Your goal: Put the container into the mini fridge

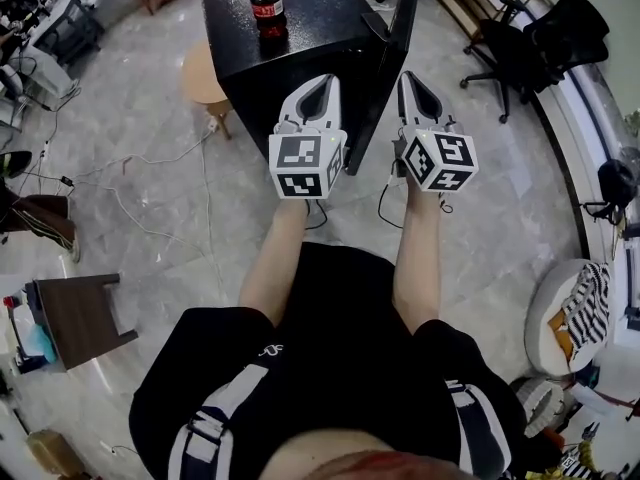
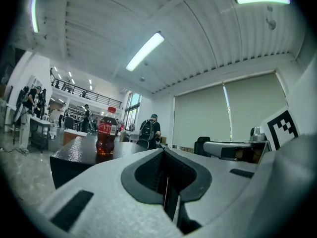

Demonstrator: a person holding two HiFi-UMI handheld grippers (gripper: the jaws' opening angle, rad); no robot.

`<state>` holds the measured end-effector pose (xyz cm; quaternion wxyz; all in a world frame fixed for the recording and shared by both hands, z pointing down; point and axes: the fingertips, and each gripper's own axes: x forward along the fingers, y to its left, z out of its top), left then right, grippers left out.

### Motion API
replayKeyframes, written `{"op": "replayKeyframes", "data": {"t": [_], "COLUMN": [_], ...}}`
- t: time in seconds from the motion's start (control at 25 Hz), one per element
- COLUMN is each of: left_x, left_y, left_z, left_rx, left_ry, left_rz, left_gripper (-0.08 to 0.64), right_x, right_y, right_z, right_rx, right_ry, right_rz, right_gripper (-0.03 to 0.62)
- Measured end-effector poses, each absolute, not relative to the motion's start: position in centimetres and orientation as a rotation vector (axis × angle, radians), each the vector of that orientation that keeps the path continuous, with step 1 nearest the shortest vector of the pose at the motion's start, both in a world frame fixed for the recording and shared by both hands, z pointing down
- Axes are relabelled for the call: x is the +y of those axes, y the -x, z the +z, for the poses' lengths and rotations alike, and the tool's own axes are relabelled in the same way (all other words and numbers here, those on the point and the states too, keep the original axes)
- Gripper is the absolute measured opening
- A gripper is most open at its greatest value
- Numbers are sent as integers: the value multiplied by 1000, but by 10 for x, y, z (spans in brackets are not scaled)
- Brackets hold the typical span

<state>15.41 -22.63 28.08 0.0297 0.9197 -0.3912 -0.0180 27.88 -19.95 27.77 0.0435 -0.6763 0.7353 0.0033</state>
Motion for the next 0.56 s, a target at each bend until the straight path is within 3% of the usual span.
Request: {"op": "replayKeyframes", "data": {"t": [0.56], "left_x": [-231], "left_y": [-157], "left_z": [280], "left_rx": [-1236], "left_ry": [-2855], "left_rz": [-41], "left_gripper": [6], "right_x": [-214], "right_y": [-281], "right_z": [286], "right_rx": [2280], "right_ry": [2049], "right_rz": [-14], "right_gripper": [14]}}
